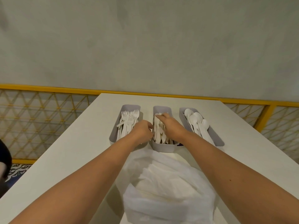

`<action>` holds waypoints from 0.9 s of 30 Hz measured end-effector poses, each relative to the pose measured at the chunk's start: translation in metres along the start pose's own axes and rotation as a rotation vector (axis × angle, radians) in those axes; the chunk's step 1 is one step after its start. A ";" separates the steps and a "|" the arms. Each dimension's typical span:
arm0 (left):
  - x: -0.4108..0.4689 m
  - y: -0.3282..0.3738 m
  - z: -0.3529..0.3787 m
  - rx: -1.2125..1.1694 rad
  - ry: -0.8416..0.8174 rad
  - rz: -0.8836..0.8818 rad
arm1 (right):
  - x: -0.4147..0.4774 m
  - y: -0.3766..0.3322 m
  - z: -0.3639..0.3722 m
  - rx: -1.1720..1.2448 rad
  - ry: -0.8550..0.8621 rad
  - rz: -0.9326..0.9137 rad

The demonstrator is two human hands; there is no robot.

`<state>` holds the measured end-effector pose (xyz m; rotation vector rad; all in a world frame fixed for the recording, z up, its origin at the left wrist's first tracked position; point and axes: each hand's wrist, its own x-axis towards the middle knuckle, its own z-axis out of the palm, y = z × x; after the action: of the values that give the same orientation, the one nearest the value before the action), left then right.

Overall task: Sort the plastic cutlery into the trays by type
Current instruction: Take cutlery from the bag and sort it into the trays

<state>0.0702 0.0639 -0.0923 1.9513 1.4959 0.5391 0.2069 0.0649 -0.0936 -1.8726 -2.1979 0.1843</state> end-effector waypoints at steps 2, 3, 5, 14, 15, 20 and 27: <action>-0.003 0.000 0.000 0.014 0.023 0.026 | -0.005 -0.002 -0.006 0.017 0.024 0.010; -0.006 0.000 -0.001 0.022 0.038 0.049 | -0.009 -0.004 -0.010 0.032 0.030 0.018; -0.013 0.002 -0.002 0.024 0.071 0.116 | -0.018 -0.009 -0.019 0.050 0.033 0.014; -0.068 -0.012 -0.023 0.140 -0.276 0.331 | -0.081 -0.038 -0.037 0.198 -0.382 -0.059; -0.075 -0.015 -0.024 0.144 -0.374 0.322 | -0.087 -0.040 -0.035 0.223 -0.426 -0.079; -0.104 -0.027 -0.027 0.222 -0.626 0.270 | -0.111 -0.052 -0.021 0.301 -0.650 -0.086; -0.113 -0.038 -0.023 0.469 -0.648 0.354 | -0.127 -0.060 -0.013 0.029 -0.734 -0.139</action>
<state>-0.0033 -0.0332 -0.0962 2.4438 0.9124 -0.3325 0.1712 -0.0706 -0.0789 -1.8070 -2.7297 1.0079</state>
